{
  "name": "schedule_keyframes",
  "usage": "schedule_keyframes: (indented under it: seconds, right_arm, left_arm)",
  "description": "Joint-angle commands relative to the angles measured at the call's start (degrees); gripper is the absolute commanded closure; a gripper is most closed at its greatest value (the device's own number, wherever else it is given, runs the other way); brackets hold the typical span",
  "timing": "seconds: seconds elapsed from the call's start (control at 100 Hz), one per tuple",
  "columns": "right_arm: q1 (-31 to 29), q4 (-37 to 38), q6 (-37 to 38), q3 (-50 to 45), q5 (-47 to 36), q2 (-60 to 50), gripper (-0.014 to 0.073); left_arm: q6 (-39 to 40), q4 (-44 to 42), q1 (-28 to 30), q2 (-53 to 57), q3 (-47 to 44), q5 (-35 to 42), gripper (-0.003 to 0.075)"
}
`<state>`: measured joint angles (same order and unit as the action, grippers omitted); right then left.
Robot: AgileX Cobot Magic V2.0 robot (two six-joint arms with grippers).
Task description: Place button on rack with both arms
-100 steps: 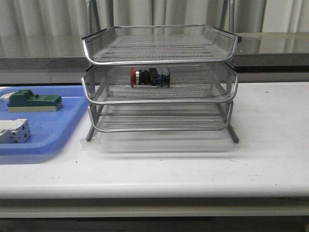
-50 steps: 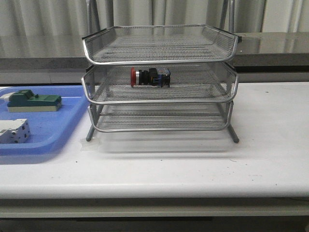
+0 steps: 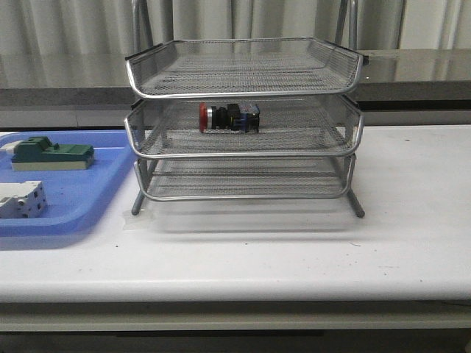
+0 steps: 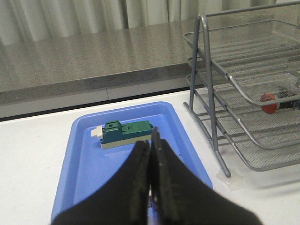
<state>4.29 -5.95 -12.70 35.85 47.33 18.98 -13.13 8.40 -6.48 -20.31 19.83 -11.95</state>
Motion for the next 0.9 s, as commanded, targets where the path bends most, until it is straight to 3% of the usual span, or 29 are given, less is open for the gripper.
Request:
schedule_keyframes:
  seconds: [0.0, 0.26, 0.44, 0.69, 0.89]
  right_arm:
    - [-0.5, 0.5, -0.1, -0.2, -7.5, -0.8, 0.0654]
    - [-0.5, 4.3, 9.3, -15.2, -29.2, -9.8, 0.0654]
    - [-0.5, 5.5, 14.4, -25.7, -39.5, -15.4, 0.0654]
    - [-0.5, 5.5, 16.6, -34.9, -44.1, -20.8, 0.0654]
    - [-0.6, 5.5, 16.7, -36.4, -44.5, -20.8, 0.0654]
  left_arm:
    - [0.6, 0.6, 0.1, -0.4, 1.5, 5.2, 0.0740]
    - [0.6, 0.6, 0.1, -0.4, 1.5, 5.2, 0.0740]
    - [0.6, 0.6, 0.1, -0.4, 1.5, 5.2, 0.0740]
    - [0.6, 0.6, 0.1, -0.4, 1.5, 5.2, 0.0740]
    - [0.6, 0.6, 0.1, -0.4, 1.5, 5.2, 0.0740]
